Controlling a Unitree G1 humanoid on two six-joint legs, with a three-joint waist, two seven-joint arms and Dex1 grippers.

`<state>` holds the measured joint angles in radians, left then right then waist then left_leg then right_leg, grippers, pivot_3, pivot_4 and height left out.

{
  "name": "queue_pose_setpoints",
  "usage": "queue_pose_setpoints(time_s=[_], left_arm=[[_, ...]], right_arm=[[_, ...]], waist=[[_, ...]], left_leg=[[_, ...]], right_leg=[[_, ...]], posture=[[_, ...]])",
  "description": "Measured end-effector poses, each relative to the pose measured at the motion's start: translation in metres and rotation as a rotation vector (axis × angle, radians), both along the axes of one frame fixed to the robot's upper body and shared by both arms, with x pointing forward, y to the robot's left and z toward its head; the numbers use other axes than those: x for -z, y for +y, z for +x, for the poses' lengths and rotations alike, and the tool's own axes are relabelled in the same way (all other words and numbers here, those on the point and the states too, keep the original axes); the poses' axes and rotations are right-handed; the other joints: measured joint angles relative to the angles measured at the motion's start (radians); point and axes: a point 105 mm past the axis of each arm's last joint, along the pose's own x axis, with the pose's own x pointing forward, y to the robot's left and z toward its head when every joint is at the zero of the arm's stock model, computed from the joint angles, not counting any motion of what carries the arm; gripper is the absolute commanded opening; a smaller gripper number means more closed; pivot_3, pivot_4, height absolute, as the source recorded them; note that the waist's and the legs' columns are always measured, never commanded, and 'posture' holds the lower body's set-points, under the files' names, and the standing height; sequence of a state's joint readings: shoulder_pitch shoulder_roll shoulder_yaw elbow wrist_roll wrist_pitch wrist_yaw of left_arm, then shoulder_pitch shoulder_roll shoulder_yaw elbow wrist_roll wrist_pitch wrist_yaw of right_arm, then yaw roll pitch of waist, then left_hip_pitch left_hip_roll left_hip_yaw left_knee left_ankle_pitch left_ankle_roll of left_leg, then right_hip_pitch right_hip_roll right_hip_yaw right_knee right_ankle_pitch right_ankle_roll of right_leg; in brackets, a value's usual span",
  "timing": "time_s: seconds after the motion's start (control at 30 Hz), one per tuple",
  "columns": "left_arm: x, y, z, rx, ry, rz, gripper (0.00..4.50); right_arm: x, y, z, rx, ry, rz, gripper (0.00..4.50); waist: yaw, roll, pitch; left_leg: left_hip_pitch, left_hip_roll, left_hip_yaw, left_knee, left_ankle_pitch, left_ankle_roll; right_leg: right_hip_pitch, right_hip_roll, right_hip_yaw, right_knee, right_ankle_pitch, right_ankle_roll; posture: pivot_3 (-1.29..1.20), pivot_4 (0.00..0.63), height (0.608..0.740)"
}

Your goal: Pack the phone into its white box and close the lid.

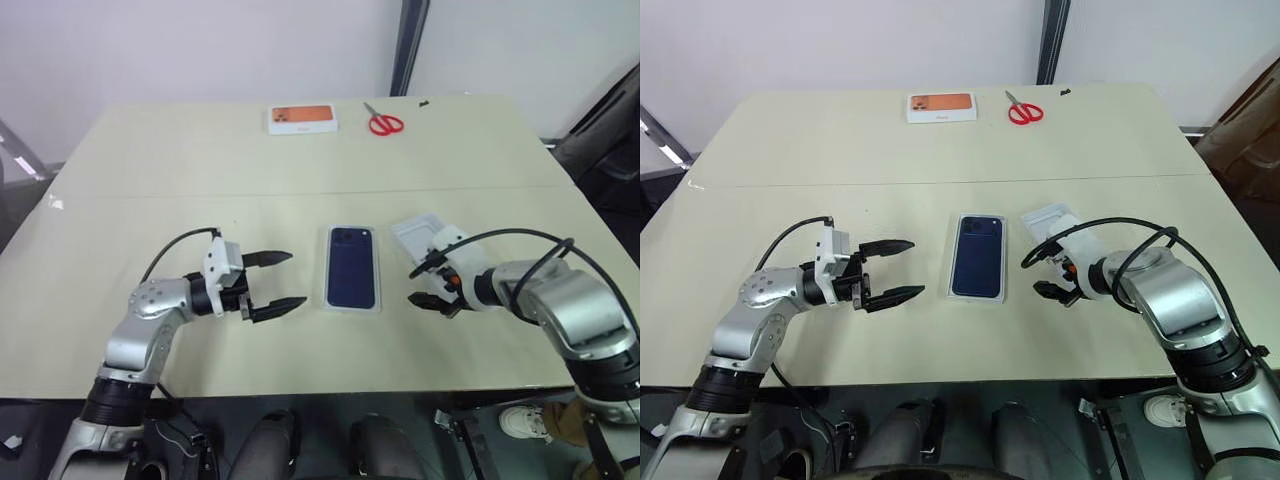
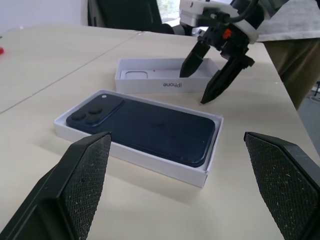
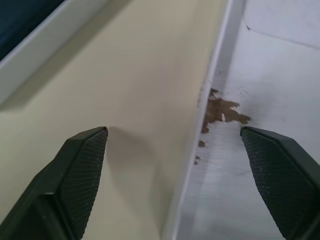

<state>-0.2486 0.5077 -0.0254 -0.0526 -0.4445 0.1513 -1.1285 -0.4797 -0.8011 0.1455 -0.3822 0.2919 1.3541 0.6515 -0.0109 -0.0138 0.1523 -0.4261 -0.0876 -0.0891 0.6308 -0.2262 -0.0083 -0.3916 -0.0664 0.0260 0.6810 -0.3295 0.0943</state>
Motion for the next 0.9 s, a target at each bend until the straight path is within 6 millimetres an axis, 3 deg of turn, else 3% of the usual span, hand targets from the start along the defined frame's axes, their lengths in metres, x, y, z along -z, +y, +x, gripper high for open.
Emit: queue_pose_setpoints(time_s=[0.2, 0.23, 0.6, 0.8, 0.9], left_arm=[[0.000, 0.000, 0.001, -0.007, -0.003, -0.002, 4.50], [0.000, 0.000, 0.001, -0.009, -0.003, -0.002, 4.50], [-0.001, 0.001, 0.003, -0.019, -0.005, -0.002, 4.50], [-0.008, 0.000, 0.009, -0.020, -0.013, 0.000, 4.50], [-0.008, 0.003, 0.012, -0.047, 0.009, -0.003, 4.50]], right_arm=[[0.002, -0.004, 0.005, 0.039, -0.018, -0.016, 0.28], [0.003, -0.004, 0.006, 0.043, -0.022, -0.015, 0.07], [0.000, 0.005, 0.018, 0.145, -0.072, 0.069, 0.07], [-0.056, 0.041, 0.052, 0.118, -0.293, 0.327, 0.07], [-0.077, 0.064, 0.062, 0.104, -0.323, 0.553, 0.07]], waist=[[-0.001, 0.000, 0.000], [-0.001, 0.000, 0.000], [-0.002, 0.000, 0.000], [-0.004, 0.000, 0.000], [-0.005, 0.000, 0.000]], left_leg=[[0.000, 0.000, 0.000, 0.000, 0.000, 0.000], [0.000, 0.000, 0.000, 0.000, 0.000, 0.000], [0.000, 0.000, 0.000, 0.000, 0.000, 0.000], [0.000, 0.000, 0.000, 0.000, 0.000, 0.000], [0.000, 0.000, 0.000, 0.000, 0.000, 0.000]], right_leg=[[0.000, 0.000, 0.000, 0.000, 0.000, 0.000], [0.000, 0.000, 0.000, 0.000, 0.000, 0.000], [0.000, 0.000, 0.000, 0.000, 0.000, 0.000], [-0.001, 0.001, 0.000, 0.001, 0.000, 0.000], [-0.001, 0.001, 0.000, 0.002, 0.000, 0.000]], posture=[[0.00, 0.150, 0.734], [0.00, 0.150, 0.734], [0.00, 0.150, 0.734], [0.00, 0.150, 0.734], [0.00, 0.150, 0.734]])
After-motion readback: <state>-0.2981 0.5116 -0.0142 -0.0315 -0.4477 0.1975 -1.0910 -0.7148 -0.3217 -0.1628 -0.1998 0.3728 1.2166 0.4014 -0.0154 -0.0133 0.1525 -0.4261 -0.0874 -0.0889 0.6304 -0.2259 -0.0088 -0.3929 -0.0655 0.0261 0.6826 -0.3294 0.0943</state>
